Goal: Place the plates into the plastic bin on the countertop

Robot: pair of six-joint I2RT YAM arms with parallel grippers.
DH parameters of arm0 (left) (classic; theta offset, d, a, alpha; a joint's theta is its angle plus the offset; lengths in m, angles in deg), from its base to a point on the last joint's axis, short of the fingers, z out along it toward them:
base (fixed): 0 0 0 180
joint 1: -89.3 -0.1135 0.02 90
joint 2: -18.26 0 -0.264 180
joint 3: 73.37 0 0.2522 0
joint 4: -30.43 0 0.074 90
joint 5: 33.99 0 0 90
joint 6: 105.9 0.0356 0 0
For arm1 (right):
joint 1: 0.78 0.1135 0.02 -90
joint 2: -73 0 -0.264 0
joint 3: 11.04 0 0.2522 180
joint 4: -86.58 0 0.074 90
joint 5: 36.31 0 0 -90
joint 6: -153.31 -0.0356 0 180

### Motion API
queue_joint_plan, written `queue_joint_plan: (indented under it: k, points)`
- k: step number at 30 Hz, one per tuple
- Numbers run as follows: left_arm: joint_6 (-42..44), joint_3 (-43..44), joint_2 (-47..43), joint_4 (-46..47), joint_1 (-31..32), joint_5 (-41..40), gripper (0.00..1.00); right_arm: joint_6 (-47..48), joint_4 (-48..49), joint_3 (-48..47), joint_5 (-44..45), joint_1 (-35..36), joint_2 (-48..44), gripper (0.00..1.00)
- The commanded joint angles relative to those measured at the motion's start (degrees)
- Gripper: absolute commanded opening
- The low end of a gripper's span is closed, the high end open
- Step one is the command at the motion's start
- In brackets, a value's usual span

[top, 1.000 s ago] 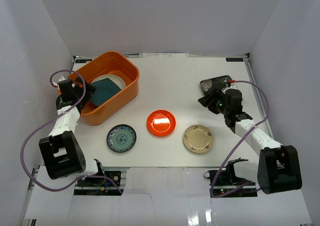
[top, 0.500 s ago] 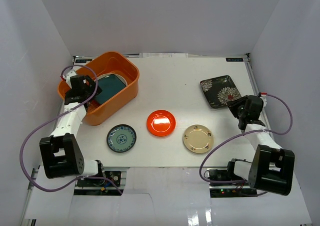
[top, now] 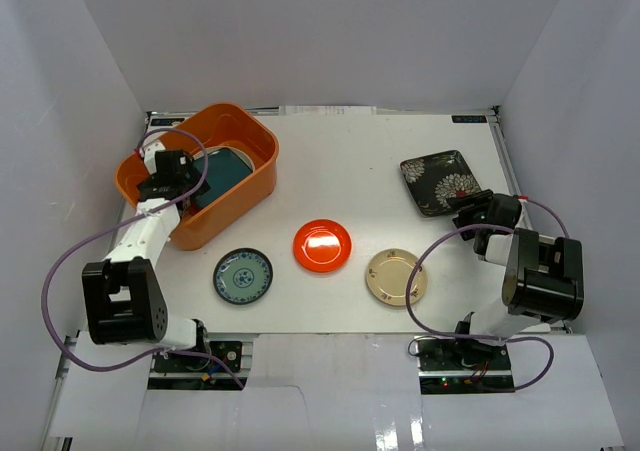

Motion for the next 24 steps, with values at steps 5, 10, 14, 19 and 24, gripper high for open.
queue_joint_plan:
  k: [5, 10, 14, 19, 24]
  points:
    - [6.03, 1.20, -4.92, 0.41, 6.86, -16.97, 0.98, -8.41, 11.13, -2.10, -1.28, 0.01, 10.89, 0.57]
    - [8.68, 2.87, -4.48, -0.37, 7.92, -11.27, 0.98, -8.77, 11.57, -4.21, -1.98, 0.18, 14.33, 0.41]
    - [8.77, 4.45, -6.32, -3.80, 7.92, -11.70, 0.98, -8.16, 11.74, -4.74, -2.77, 0.18, 15.21, 0.16]
    - [7.10, 4.02, -14.29, -6.71, 7.92, -10.49, 0.98, -10.70, 21.99, -2.20, -6.90, 0.10, 14.17, 0.08]
    - [4.39, 6.74, -20.65, -6.53, 7.92, 4.07, 0.98, -13.24, 29.67, -0.26, -12.61, 1.50, 9.77, 0.08]
